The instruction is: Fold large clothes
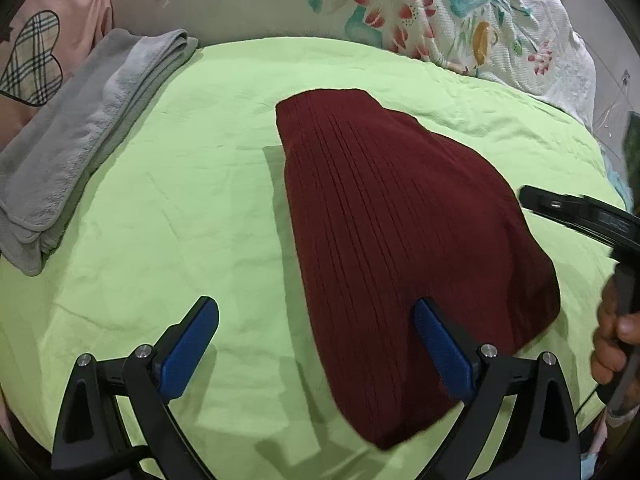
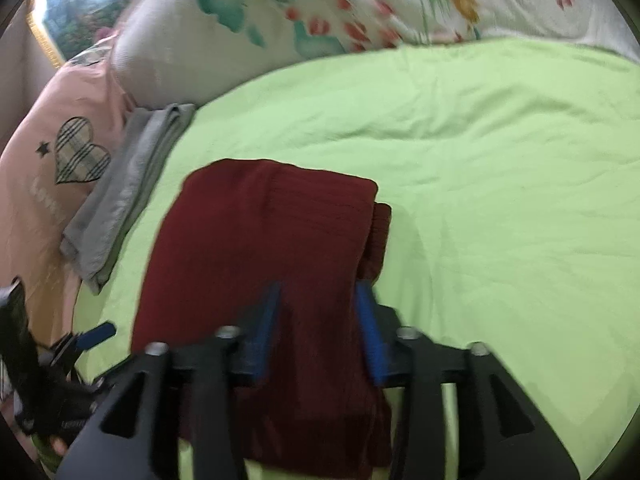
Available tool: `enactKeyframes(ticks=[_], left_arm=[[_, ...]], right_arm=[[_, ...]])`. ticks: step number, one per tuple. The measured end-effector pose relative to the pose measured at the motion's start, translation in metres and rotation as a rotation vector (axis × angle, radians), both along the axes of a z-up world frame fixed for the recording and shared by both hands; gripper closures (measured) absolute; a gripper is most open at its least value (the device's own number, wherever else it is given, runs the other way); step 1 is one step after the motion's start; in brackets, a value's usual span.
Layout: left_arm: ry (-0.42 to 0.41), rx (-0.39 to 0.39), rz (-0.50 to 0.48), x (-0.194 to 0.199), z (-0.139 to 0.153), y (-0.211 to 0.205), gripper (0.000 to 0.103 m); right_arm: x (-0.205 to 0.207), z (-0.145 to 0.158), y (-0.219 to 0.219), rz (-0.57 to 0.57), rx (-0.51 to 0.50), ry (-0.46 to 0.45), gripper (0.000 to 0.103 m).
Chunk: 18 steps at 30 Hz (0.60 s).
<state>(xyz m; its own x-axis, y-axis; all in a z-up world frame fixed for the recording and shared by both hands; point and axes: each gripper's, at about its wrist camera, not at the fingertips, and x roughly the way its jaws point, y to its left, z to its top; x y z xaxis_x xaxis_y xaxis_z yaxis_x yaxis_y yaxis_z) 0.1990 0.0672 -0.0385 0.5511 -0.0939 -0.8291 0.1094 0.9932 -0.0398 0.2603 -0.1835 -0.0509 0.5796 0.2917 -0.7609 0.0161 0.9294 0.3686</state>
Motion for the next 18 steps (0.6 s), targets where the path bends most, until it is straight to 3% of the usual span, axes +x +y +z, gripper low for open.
enactKeyframes(ticks=[1, 4, 10, 15, 18], left_arm=[[-0.003, 0.005, -0.003, -0.005, 0.002, 0.000, 0.005], [-0.014, 0.033, -0.004, -0.024, 0.005, 0.002, 0.005], [-0.009, 0.060, 0.001, -0.068, 0.002, 0.007, 0.005], [-0.011, 0.166, -0.006, -0.101, -0.002, 0.007, 0.005], [-0.017, 0.189, -0.006, -0.122, 0.002, 0.011, 0.005]], right_arm=[[-0.013, 0.008, 0.002, 0.003, -0.006, -0.028, 0.037], [-0.044, 0.020, 0.009, 0.013, -0.040, -0.073, 0.024], [-0.092, 0.015, 0.026, 0.074, -0.091, -0.035, 0.024], [-0.126, 0.013, 0.032, 0.105, -0.083, -0.013, 0.024], [-0.143, 0.015, 0.035, 0.119, -0.112, -0.007, 0.024]])
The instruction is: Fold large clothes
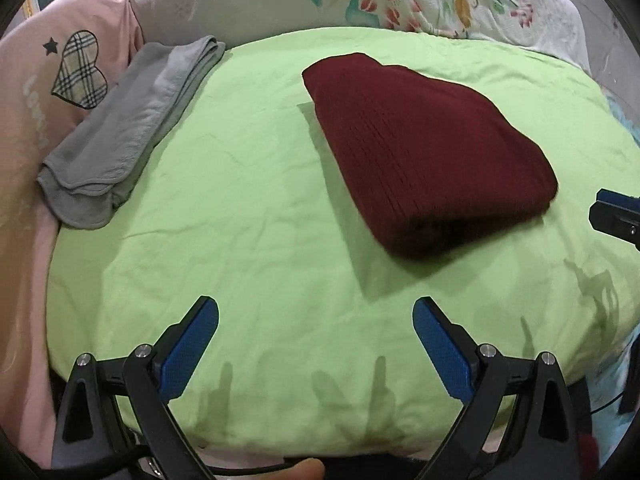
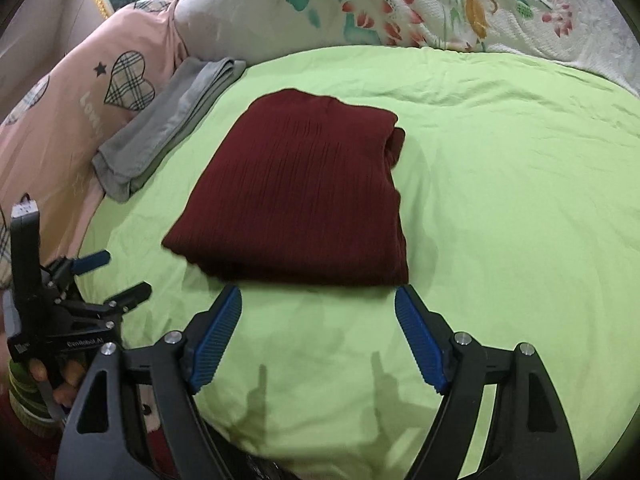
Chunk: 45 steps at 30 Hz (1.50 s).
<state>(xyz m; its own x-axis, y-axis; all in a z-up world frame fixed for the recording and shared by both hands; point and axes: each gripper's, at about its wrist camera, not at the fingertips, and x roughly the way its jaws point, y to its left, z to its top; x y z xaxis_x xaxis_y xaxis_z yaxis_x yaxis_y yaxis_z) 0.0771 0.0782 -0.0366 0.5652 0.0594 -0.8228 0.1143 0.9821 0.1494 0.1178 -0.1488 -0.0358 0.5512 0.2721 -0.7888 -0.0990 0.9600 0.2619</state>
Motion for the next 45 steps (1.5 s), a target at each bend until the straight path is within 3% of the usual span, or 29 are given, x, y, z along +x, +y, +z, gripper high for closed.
enactKeyframes(ticks=[8, 15, 24, 45], left_arm=[[-0.034, -0.071, -0.047, -0.023, 0.037, 0.006, 0.005], [-0.091, -0.036, -0.079, -0.025, 0.058, -0.015, 0.005], [-0.109, 0.006, -0.058, -0.012, 0.055, -0.022, 0.005], [-0.110, -0.020, -0.023, -0.001, 0.059, -0.019, 0.005]], right_arm=[[-0.032, 0.025, 0.013, 0.068, -0.048, -0.022, 0.023], [-0.036, 0.039, 0.016, 0.064, -0.068, -0.053, 0.022], [-0.027, 0.030, 0.027, 0.089, -0.087, -0.051, 0.022], [-0.017, 0.028, 0.031, 0.078, -0.113, -0.029, 0.022]])
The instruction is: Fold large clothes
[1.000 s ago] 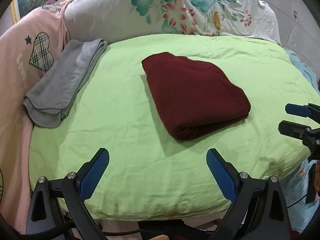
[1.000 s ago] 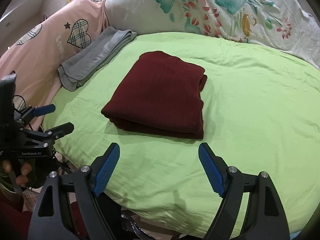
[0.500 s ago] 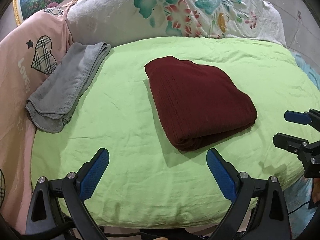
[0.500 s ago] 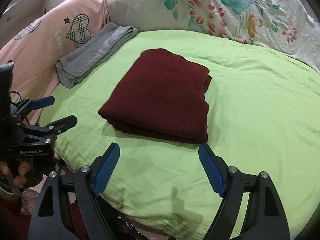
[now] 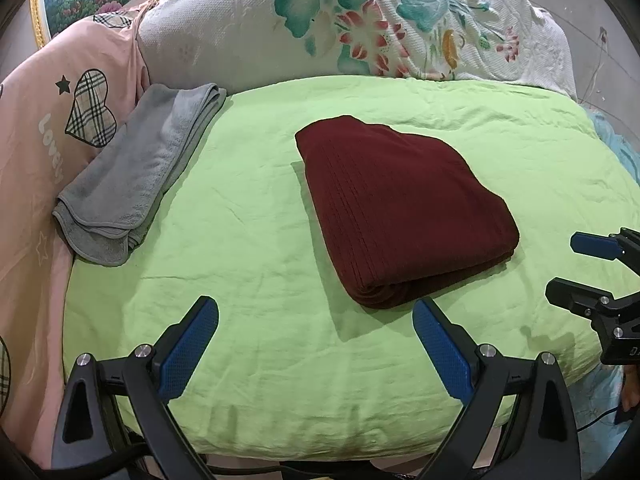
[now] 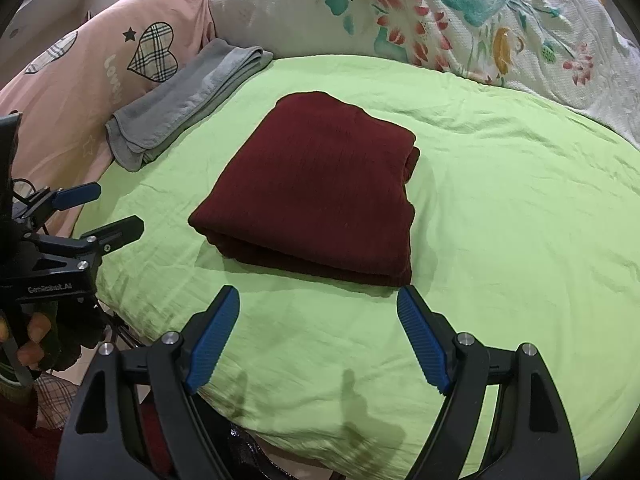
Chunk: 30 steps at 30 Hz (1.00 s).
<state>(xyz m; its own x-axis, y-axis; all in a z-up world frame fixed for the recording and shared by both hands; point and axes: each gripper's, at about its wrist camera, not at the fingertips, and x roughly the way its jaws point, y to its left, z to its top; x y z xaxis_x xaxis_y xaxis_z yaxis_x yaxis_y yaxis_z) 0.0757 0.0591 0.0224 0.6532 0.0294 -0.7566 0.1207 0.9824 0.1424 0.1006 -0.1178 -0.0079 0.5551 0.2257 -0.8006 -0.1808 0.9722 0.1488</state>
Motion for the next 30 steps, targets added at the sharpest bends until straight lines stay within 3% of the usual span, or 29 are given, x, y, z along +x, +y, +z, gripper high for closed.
enactKeyframes(ticks=[30], left_arm=[[-0.004, 0.032, -0.004, 0.010, -0.001, -0.009, 0.005]], right_arm=[[0.010, 0.007, 0.001, 0.001, 0.026, -0.009, 0.022]])
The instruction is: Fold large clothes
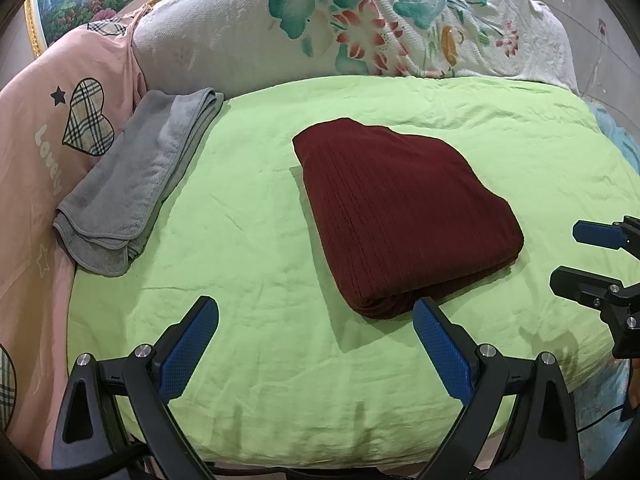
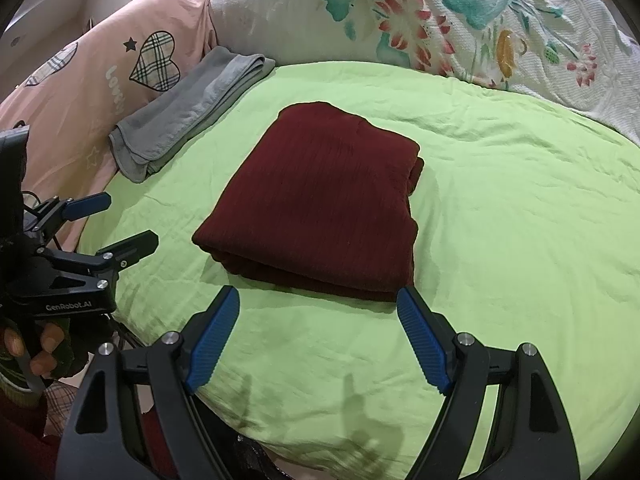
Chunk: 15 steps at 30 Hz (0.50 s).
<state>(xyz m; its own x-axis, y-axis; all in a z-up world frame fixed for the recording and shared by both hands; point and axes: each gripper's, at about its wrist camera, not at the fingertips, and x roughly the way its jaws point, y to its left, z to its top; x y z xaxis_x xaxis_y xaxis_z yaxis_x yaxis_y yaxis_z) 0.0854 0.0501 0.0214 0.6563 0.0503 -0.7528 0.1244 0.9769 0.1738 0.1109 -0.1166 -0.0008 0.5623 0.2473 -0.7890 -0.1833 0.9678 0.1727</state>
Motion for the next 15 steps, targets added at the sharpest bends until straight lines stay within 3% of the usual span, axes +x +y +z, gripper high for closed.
enactKeyframes(ticks=[15], left_arm=[[-0.005, -0.004, 0.001, 0.0000, 0.0048, -0.0042, 0.005]], right_arm=[[0.0019, 0.0031, -0.0024, 0.003, 0.021, -0.003, 0.022]])
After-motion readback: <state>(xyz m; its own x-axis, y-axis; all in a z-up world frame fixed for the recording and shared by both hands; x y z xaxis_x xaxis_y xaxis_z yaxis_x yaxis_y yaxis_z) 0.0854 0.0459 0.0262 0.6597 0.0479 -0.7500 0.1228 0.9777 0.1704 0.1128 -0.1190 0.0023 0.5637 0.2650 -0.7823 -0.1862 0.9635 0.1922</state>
